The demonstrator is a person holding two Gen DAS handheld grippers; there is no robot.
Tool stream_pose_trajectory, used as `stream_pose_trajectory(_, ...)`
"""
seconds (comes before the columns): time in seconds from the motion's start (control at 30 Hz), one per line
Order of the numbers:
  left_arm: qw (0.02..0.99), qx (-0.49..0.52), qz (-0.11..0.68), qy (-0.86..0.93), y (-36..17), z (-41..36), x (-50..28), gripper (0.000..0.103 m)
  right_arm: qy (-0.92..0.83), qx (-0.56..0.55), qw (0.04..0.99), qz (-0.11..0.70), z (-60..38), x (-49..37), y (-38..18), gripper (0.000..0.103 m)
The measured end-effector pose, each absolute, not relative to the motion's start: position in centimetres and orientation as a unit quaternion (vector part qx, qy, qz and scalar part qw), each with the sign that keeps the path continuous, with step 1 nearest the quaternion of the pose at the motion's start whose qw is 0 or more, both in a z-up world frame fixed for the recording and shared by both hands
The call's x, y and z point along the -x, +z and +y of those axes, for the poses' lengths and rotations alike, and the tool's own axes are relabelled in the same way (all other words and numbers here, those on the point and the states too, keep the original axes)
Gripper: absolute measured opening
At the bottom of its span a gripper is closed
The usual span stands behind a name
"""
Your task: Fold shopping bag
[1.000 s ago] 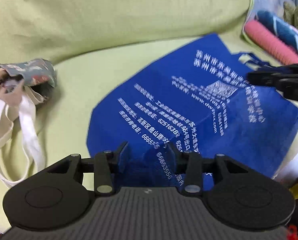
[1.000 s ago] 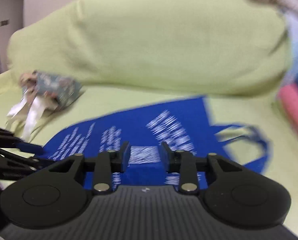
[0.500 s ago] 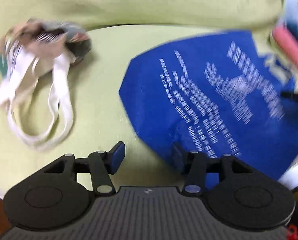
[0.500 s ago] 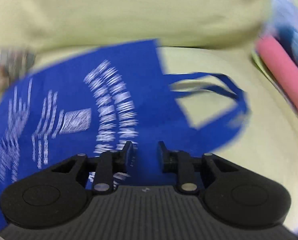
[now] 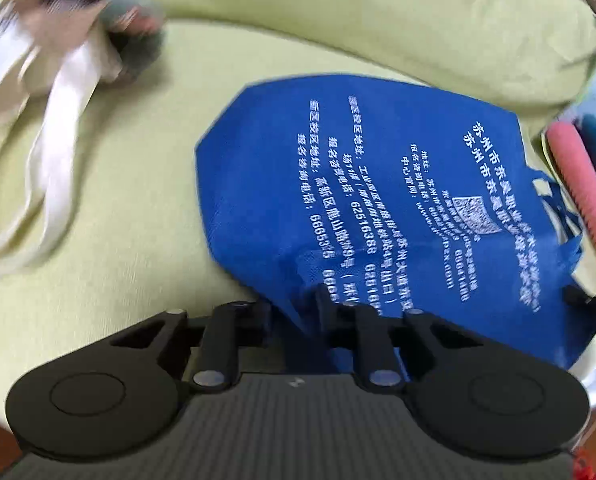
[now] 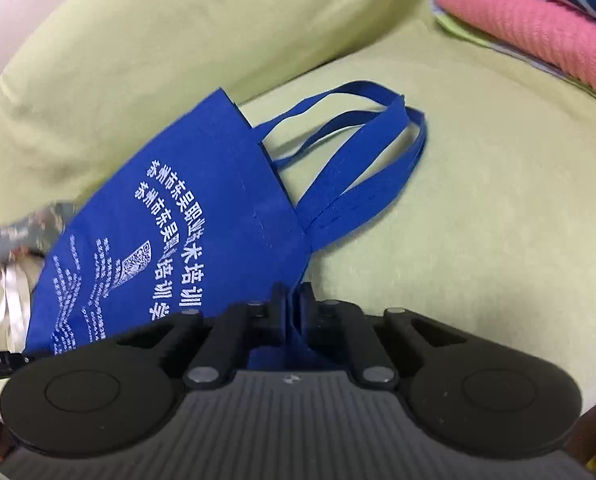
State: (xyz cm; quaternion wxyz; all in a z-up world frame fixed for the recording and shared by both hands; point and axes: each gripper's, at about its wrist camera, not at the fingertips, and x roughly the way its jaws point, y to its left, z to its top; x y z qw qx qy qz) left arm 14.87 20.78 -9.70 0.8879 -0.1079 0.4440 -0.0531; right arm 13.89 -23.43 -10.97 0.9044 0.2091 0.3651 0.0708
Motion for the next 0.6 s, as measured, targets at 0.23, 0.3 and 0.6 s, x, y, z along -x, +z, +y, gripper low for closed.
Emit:
stream_pose_trajectory(0.23, 0.908, 0.013, 0.406, -0.102, -9.8, 17.3, -19.2, 0.017, 0.009, -0.188, 0.927, 0.325, -25.3, -17.7, -10.2, 0.006)
stream_pose_trajectory(0.3, 0.91, -0.015, 0.401, -0.104, -9.4, 16.4, -20.6, 0.023, -0.003, -0.19, 0.922, 0.338, -25.7, -19.0, -10.0, 0.006)
stream_pose_trajectory(0.6, 0.93, -0.117, 0.334, -0.096, -3.8, 16.4, -9.6, 0.059, -0.015, -0.123, 0.944, 0.305, -23.8, -15.1, -7.3, 0.033)
